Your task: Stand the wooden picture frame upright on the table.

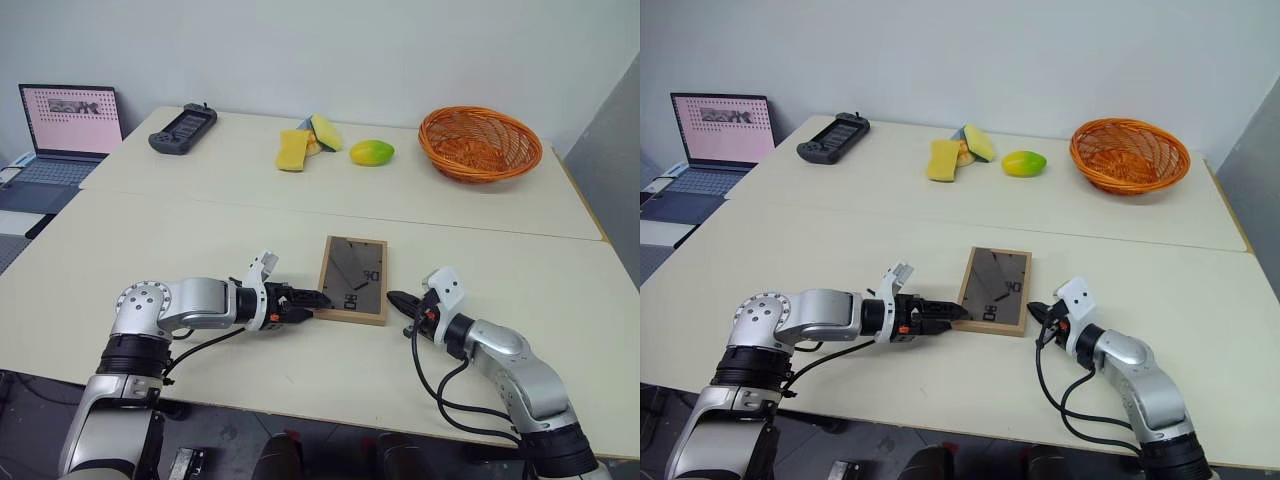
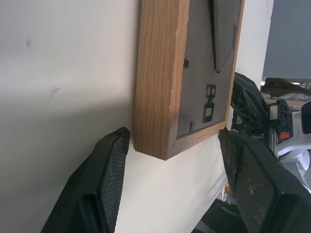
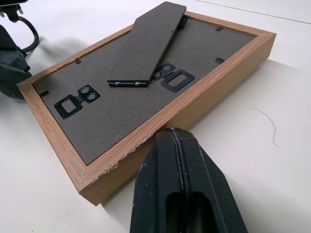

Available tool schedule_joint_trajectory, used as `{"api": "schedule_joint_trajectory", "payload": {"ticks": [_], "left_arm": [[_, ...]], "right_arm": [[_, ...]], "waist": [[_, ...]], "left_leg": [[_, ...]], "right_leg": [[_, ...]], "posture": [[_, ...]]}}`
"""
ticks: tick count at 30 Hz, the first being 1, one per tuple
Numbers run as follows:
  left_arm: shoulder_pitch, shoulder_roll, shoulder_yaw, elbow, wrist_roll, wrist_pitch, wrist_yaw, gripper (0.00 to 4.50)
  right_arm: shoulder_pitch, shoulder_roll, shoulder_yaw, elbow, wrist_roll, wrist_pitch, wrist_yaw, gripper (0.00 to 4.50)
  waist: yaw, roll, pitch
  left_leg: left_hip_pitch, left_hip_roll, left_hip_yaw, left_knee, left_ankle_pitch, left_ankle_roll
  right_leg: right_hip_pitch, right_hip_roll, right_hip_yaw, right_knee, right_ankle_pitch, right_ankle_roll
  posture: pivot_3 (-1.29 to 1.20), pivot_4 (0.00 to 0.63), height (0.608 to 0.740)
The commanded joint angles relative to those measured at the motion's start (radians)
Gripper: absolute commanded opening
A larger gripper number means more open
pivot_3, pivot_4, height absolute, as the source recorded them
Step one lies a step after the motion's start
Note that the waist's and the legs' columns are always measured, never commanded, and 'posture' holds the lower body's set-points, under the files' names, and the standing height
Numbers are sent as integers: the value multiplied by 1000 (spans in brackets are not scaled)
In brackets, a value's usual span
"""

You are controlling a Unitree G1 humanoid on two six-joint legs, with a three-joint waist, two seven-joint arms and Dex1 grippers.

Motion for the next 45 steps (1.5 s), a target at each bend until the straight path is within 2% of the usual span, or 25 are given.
{"api": "schedule_joint_trajectory", "payload": {"ticks": [1, 8, 17, 29, 33, 36, 39, 45], "left_arm": [[10, 9, -14, 14, -3, -6, 33, 3117], [-21, 18, -24, 45, -3, -13, 32, 3117], [-2, 28, -18, 27, -3, -6, 22, 3117], [-13, 41, -7, 37, -3, 5, 19, 3117], [-8, 130, -11, 10, -3, 93, -97, 3117], [-23, 239, -11, 53, 2, 124, -153, 3117], [-93, 265, -11, 84, 120, 165, -287, 3117], [-265, 172, -84, 212, 534, 63, -578, 3117]], "right_arm": [[-7, -4, -10, -44, 5, -8, 1, 0], [18, 1, 24, -17, -18, -24, 4, 0], [-23, 110, 14, -40, 29, 7, -42, 0], [6, 69, -9, -48, 18, 8, -35, 0], [24, 44, -21, -46, 19, 0, -26, 0], [31, 30, -33, -41, 23, -8, -16, 0], [30, 24, -37, -30, 21, -14, -12, 0], [19, 40, -33, -29, 20, -13, -21, 0]], "waist": [[0, 0, 0], [0, 0, 0], [-4, 0, 0], [-3, 0, 0], [-11, 0, 0], [-15, 0, 0], [-14, 0, 1], [3, -1, 1]], "left_leg": [[0, 0, 0, 0, 0, 0], [0, 0, 0, 0, 0, 0], [1, 0, 0, 0, 0, 0], [1, 0, 0, -1, 0, 0], [1, 0, 0, -1, 0, 0], [1, 1, 0, -1, 0, 0], [1, 0, 0, -2, 0, 0], [-1, -2, 0, -2, 0, 0]], "right_leg": [[0, 0, 0, 0, 0, 0], [0, 0, 0, 0, 0, 0], [0, 0, 0, 0, 0, 0], [0, 0, 0, 0, 0, 0], [-1, 1, 0, 0, 0, 0], [-1, 1, 0, 0, -1, -1], [-1, 1, 0, 0, -1, -1], [-1, 0, 0, -4, -3, 2]], "posture": [[0, 150, 740], [0, 150, 740], [0, 150, 740], [0, 150, 740], [0, 150, 740], [0, 150, 740], [0, 150, 740], [0, 150, 740]]}}
